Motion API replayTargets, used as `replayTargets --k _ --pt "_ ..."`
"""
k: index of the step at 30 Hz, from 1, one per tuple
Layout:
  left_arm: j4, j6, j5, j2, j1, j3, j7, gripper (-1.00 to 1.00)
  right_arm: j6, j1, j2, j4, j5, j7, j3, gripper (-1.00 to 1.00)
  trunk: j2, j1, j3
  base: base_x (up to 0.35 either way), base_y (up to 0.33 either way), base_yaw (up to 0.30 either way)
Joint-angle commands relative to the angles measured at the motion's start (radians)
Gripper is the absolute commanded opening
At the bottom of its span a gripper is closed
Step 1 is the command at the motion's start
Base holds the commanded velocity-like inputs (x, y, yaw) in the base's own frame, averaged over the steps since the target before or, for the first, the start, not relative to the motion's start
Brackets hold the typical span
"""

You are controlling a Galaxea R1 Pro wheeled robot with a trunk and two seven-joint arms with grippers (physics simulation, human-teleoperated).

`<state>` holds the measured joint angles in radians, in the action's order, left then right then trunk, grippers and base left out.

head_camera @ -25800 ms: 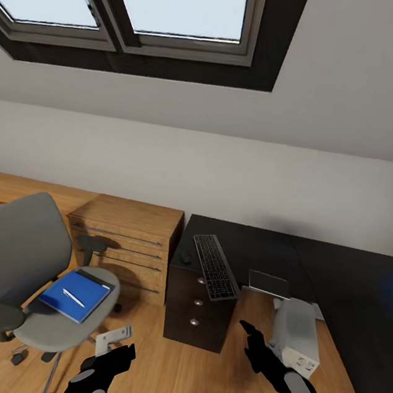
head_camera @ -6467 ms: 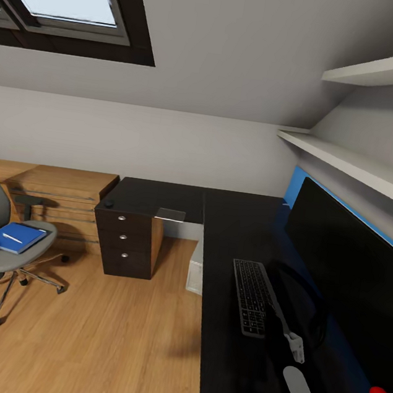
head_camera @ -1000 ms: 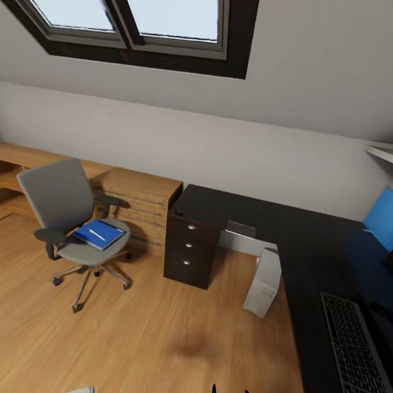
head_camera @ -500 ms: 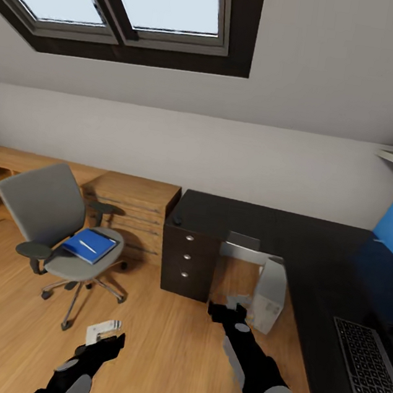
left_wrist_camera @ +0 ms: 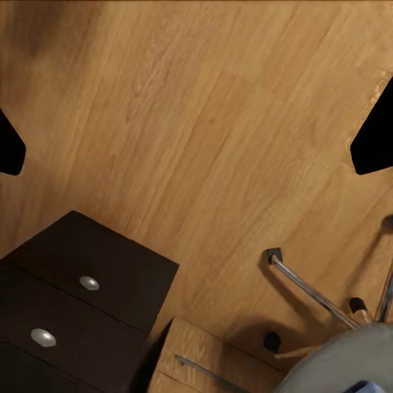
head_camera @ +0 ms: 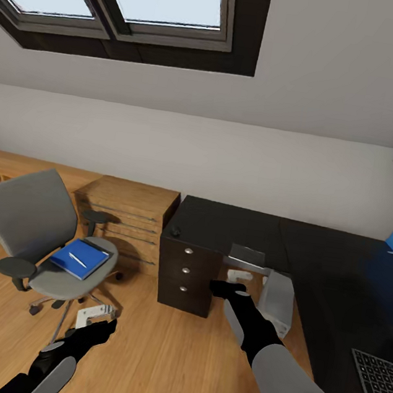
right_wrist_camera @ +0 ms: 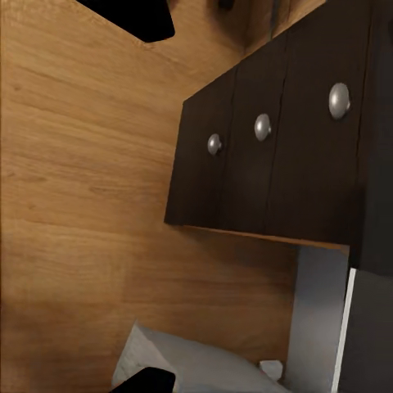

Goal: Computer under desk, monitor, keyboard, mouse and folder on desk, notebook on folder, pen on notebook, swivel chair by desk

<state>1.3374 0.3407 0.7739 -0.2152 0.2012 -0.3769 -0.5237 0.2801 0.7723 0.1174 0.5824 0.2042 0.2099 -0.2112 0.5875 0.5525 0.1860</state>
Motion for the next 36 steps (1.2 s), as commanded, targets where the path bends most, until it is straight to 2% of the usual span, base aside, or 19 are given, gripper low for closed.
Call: replayTargets --k 1,6,10,14,20,22,28,36 --pt "0.001 0.001 0.008 -0.003 0.001 -0.003 -0.009 1.00 0.004 0.001 -0.001 0.002 0.013 0.010 -0.006 1.00 0.002 0.001 0.002 0.325 0.000 0.171" --pt "0.000 0.000 0.008 -0.006 0.001 -0.005 -0.010 1.00 0.002 0.001 -0.001 0.003 0.017 0.012 -0.007 1.00 0.002 0.001 0.002 0.203 0.000 0.243" --pt "-0.001 -0.004 0.002 -0.006 0.001 -0.033 -0.011 1.00 -0.001 0.001 -0.002 0.002 0.015 0.013 -0.007 1.00 0.002 0.001 0.002 0.083 0.000 0.272" --pt "-0.001 -0.005 0.001 -0.006 0.001 -0.036 -0.015 1.00 -0.004 -0.001 0.000 0.000 0.014 0.007 -0.012 1.00 0.002 0.001 0.002 0.297 0.000 0.250" --pt "-0.001 -0.005 0.002 0.000 0.001 -0.037 -0.038 1.00 -0.005 -0.020 0.001 -0.003 0.014 0.001 -0.017 1.00 0.002 0.001 0.002 0.328 0.000 0.041" --pt "-0.001 -0.005 0.003 0.000 0.001 -0.038 -0.039 1.00 -0.005 -0.028 0.002 -0.003 0.013 0.000 -0.033 1.00 0.002 0.001 0.002 0.328 0.000 0.003" --pt "-0.001 -0.005 0.004 0.001 0.001 -0.039 -0.039 1.00 -0.008 -0.035 0.003 0.001 0.020 -0.008 -0.127 1.00 0.002 0.001 0.002 0.328 0.000 0.001" --pt "-0.001 -0.005 0.004 0.000 0.001 -0.039 -0.039 1.00 -0.013 -0.036 0.012 0.002 0.024 -0.013 -0.138 1.00 0.002 0.001 0.002 0.328 0.000 0.000"
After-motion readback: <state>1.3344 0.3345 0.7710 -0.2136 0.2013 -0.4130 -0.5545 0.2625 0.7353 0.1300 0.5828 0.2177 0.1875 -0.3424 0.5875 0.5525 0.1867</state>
